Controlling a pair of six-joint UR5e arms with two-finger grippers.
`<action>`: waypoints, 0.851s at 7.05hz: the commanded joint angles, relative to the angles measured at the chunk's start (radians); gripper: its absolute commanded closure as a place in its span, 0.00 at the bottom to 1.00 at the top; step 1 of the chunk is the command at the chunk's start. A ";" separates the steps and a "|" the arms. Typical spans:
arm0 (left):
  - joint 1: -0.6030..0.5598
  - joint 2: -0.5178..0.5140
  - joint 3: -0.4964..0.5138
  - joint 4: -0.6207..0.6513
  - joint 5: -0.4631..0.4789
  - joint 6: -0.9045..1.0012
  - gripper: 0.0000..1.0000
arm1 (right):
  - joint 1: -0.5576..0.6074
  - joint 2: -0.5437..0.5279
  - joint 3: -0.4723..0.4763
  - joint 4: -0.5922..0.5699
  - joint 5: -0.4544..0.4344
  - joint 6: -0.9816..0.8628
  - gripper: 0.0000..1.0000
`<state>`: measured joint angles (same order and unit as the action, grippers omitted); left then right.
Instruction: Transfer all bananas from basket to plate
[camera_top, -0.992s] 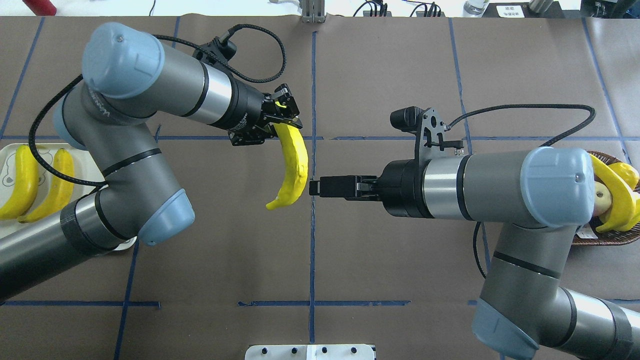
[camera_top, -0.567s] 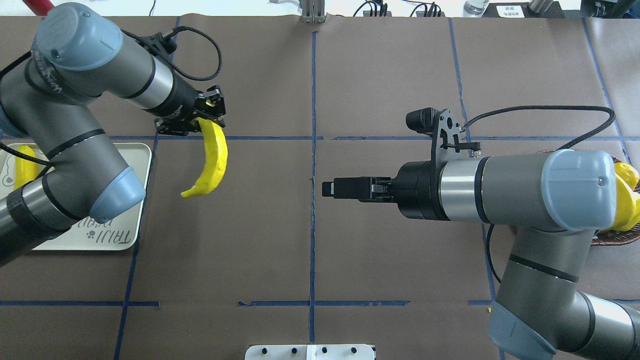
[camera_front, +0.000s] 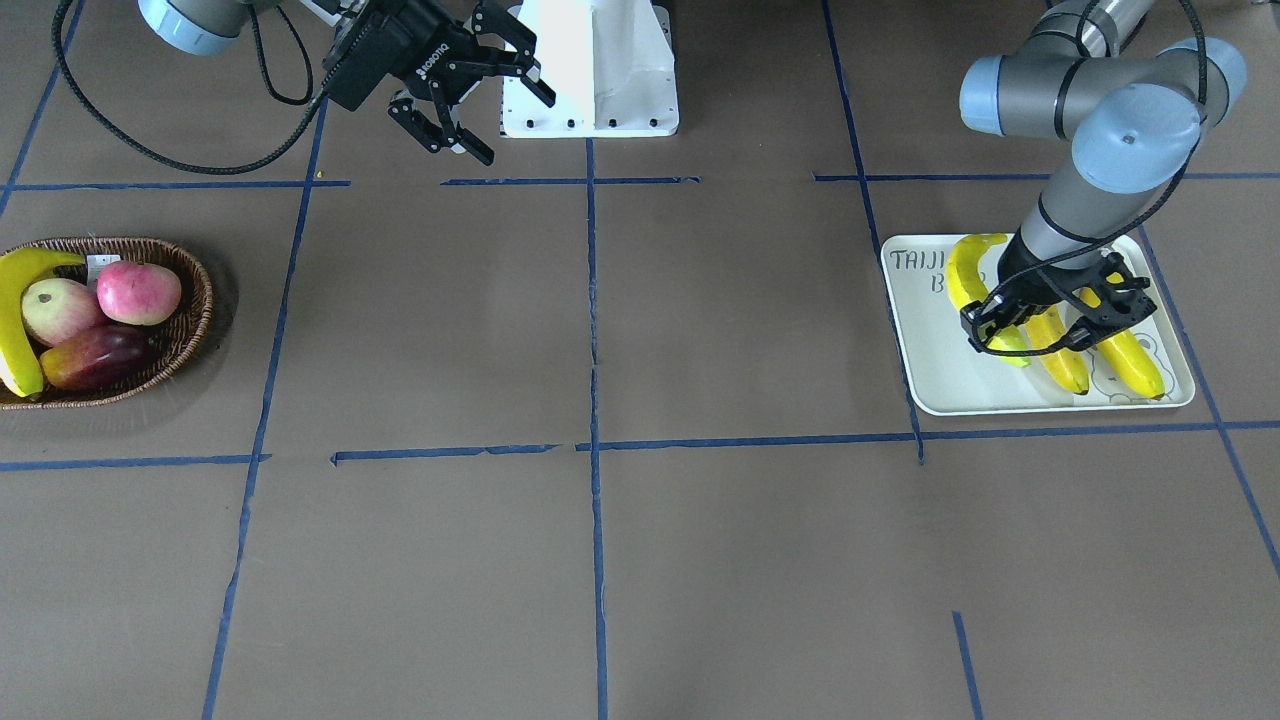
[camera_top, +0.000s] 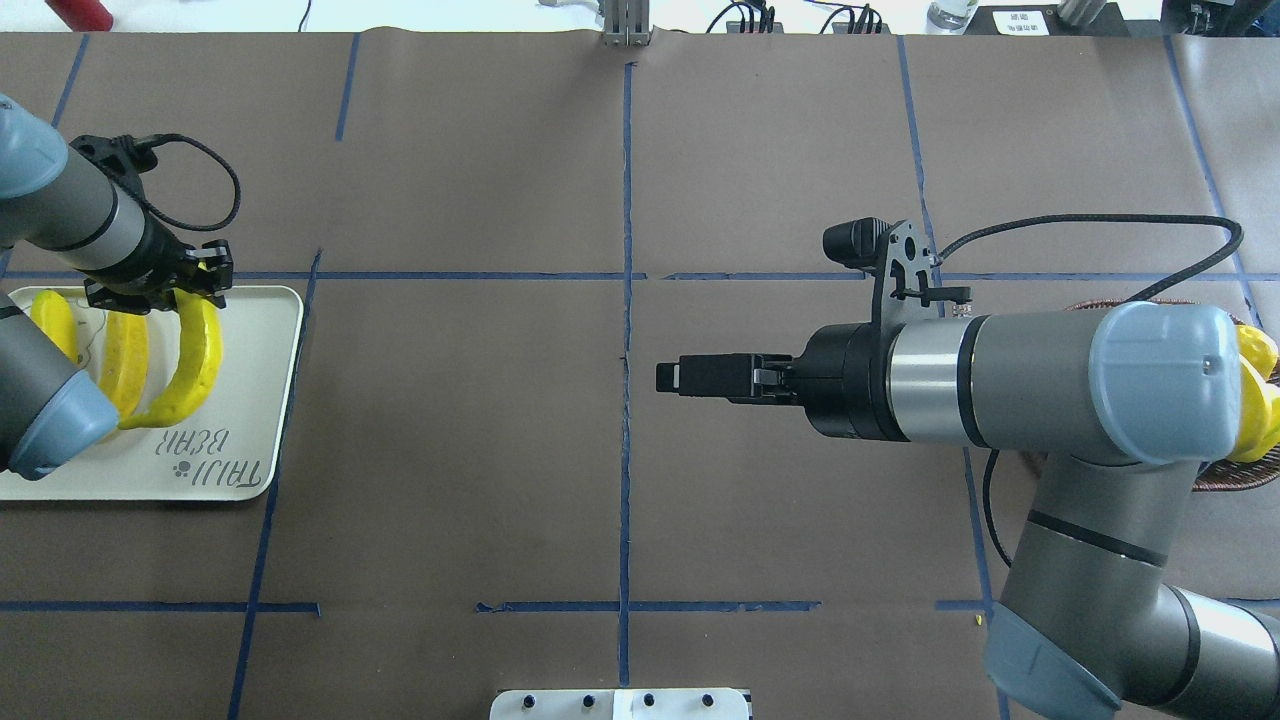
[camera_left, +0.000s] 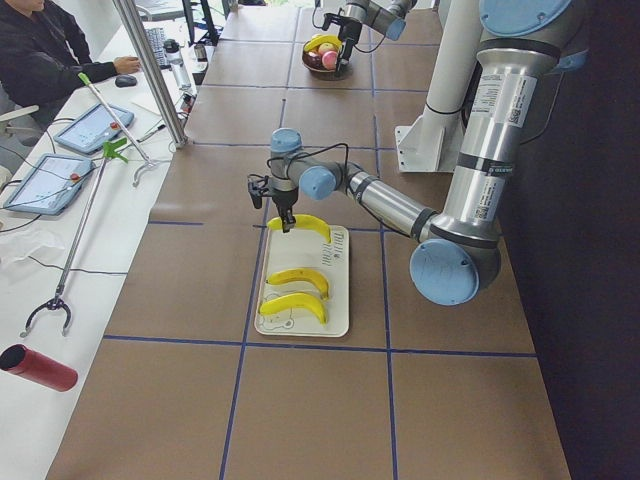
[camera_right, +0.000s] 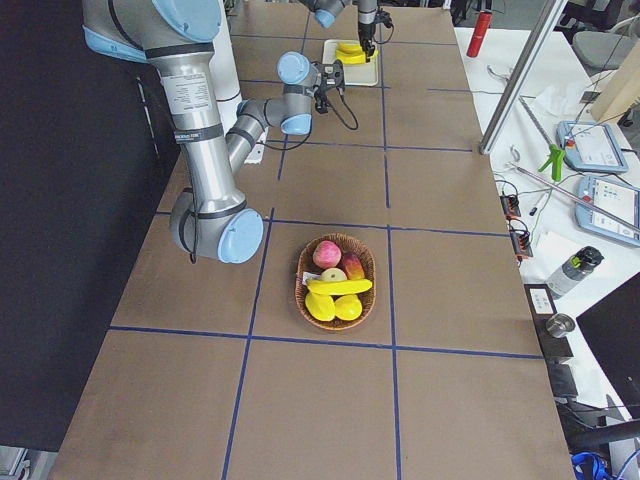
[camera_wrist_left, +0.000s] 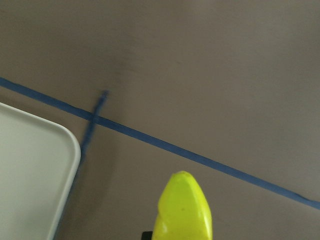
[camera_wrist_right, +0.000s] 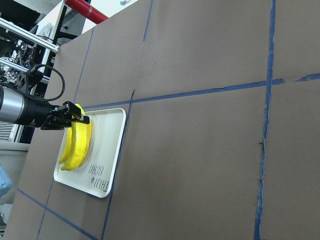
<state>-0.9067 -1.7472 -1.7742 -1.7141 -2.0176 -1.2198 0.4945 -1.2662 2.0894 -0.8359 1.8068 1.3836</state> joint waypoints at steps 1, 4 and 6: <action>0.005 0.067 0.019 -0.002 0.019 0.008 1.00 | -0.001 -0.001 -0.002 -0.002 -0.001 0.000 0.00; 0.009 0.051 0.032 -0.005 0.049 -0.010 0.01 | -0.001 -0.001 -0.002 -0.003 -0.001 0.002 0.00; 0.011 0.041 0.039 -0.007 0.051 -0.014 0.00 | 0.001 -0.001 -0.003 -0.008 -0.006 0.000 0.00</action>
<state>-0.8975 -1.7013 -1.7417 -1.7206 -1.9681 -1.2337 0.4948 -1.2671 2.0872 -0.8403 1.8030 1.3840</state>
